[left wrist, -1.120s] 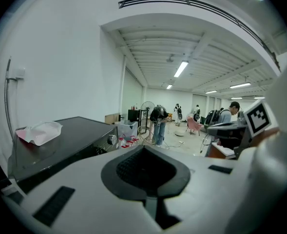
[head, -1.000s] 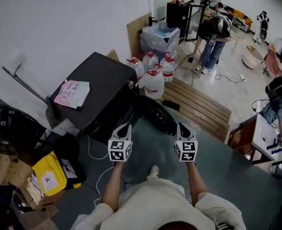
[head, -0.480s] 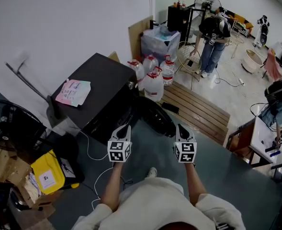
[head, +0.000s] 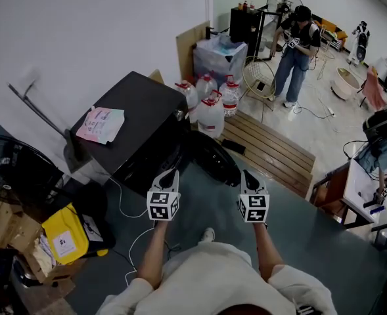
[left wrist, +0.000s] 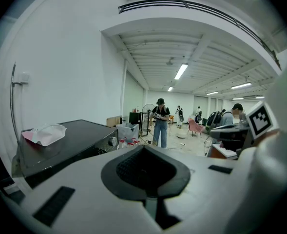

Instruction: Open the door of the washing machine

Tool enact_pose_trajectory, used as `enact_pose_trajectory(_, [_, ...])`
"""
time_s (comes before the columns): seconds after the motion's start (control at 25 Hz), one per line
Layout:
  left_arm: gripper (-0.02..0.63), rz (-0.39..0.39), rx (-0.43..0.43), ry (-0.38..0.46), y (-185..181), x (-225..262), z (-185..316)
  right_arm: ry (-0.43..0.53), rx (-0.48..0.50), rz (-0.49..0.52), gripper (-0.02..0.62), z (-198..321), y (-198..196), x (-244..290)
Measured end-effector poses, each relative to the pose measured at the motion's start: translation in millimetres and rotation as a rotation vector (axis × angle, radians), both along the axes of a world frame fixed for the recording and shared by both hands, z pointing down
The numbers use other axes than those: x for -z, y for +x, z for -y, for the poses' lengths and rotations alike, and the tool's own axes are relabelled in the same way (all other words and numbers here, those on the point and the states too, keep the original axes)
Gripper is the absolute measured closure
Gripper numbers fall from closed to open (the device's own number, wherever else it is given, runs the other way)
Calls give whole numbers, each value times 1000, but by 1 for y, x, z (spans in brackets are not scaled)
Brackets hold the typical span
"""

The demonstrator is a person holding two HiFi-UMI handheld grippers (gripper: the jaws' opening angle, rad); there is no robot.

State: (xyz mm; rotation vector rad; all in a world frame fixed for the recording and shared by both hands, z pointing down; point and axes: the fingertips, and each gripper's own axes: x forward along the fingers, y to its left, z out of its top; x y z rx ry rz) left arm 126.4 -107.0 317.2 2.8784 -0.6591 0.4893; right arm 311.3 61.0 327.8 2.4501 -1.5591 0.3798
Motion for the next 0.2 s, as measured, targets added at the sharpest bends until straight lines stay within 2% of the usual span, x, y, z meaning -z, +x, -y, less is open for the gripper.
enact_pose_trajectory(0.2, [598,-2,3,-3,-3,0,0,-4,6,0,597,1,-2,-1])
